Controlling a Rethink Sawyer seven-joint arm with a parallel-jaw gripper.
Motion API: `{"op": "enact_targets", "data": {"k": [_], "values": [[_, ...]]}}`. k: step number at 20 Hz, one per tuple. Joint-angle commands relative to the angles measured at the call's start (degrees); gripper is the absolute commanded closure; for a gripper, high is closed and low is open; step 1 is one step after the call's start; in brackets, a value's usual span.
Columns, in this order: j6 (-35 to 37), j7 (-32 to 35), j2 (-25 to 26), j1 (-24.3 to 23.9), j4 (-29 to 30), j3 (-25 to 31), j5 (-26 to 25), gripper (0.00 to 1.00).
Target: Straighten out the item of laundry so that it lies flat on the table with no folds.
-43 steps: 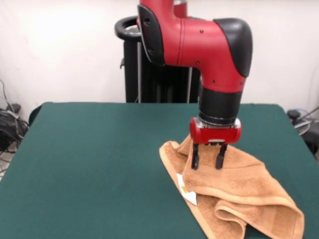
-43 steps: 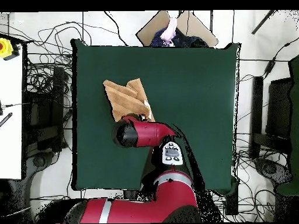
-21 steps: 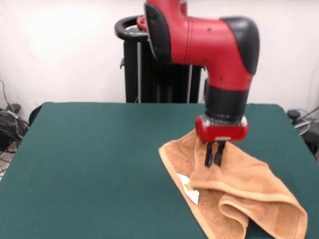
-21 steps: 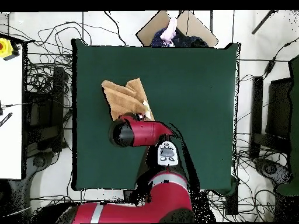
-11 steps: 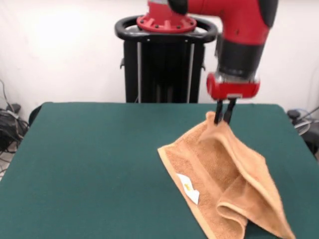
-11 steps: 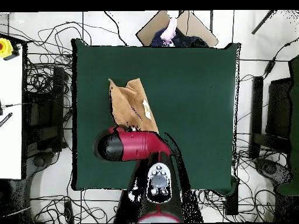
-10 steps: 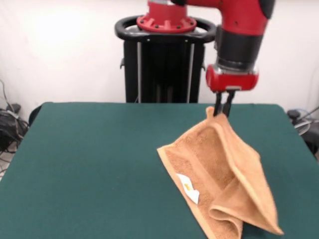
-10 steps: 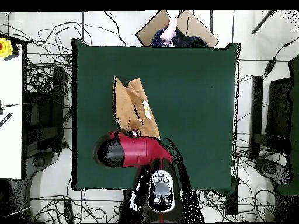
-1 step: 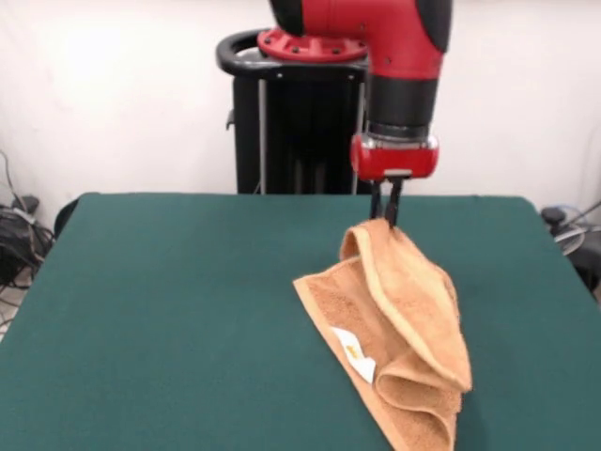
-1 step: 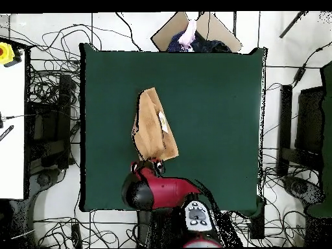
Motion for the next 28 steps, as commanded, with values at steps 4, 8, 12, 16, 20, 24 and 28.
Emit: {"op": "enact_targets", "data": {"k": [4, 8, 12, 16, 20, 24, 28], "values": [[-9.81, 18.85, 10.81, 7.78, 9.62, 5.30, 4.20, 1.00], [-6.43, 20.67, 7.79, 11.78, 11.43, 8.23, 10.10, 1.00], [-3.26, 22.32, 4.42, 14.22, 12.70, 11.84, 14.95, 1.00], [-0.33, 21.16, 2.19, 17.10, 10.64, 10.87, 19.27, 1.00], [8.39, 16.77, 0.51, 24.21, 4.33, 2.10, 25.09, 1.00], [4.99, 15.41, 4.55, 25.29, 0.34, -1.16, 26.58, 1.00], [-0.59, 18.46, 6.21, 25.94, 1.12, -2.06, 28.11, 1.00]]}}
